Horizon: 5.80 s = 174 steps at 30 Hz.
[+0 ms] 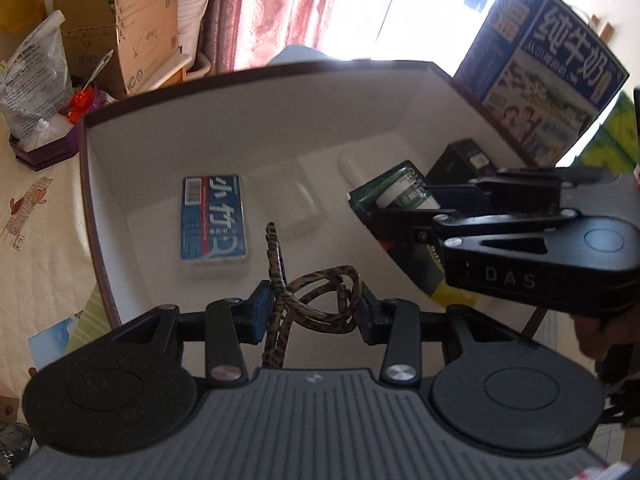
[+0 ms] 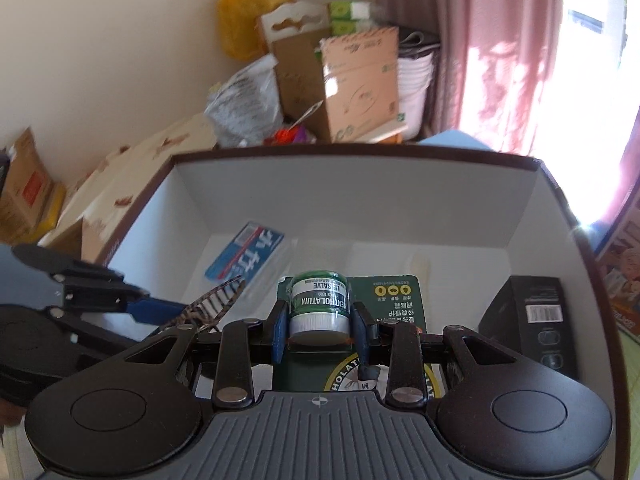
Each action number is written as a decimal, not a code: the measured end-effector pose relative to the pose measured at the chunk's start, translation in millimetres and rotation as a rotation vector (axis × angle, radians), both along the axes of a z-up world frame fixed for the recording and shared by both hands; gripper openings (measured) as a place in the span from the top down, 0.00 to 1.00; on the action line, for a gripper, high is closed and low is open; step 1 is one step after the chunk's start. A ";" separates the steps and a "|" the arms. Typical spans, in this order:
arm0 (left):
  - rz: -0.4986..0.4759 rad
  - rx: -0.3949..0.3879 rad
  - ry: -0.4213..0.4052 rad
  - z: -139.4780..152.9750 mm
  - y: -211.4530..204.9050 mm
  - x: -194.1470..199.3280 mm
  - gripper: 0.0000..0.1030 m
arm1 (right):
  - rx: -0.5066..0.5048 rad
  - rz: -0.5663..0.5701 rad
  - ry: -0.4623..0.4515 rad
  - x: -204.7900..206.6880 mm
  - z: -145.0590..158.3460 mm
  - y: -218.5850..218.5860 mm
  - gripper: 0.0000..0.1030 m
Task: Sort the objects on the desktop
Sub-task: 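Carry the hair tie and ointment card over the brown box with both tools, then open the left tool over the box while the right tool releases the ointment card, then withdraw both tools from the brown box toward the remaining items, then lower the left tool onto the purple tube and grasp it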
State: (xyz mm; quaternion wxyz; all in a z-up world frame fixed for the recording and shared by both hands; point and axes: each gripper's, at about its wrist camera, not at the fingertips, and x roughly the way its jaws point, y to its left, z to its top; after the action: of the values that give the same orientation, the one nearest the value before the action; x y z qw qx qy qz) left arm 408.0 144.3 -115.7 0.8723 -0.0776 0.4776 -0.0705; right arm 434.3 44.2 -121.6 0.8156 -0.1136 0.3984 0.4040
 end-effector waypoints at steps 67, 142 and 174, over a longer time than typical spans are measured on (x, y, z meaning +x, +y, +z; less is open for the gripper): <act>-0.061 0.075 -0.033 41.6 -25.2 -35.5 0.17 | -0.014 -0.060 -0.023 -47.5 56.2 -57.2 0.04; -0.056 0.170 -0.115 86.5 -74.4 -293.7 0.17 | 0.073 -0.409 -0.048 -353.7 72.5 -212.0 0.02; -0.429 0.088 -0.107 25.5 -152.4 -244.7 0.31 | -0.106 -0.727 0.098 -330.7 7.1 -263.0 0.02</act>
State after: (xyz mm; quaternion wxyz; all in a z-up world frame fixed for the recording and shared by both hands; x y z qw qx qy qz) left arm 163.3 -8.1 -90.1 0.8640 0.0676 0.4388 -0.2374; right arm 103.6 -218.8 -114.5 0.8787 0.0129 0.4719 0.0717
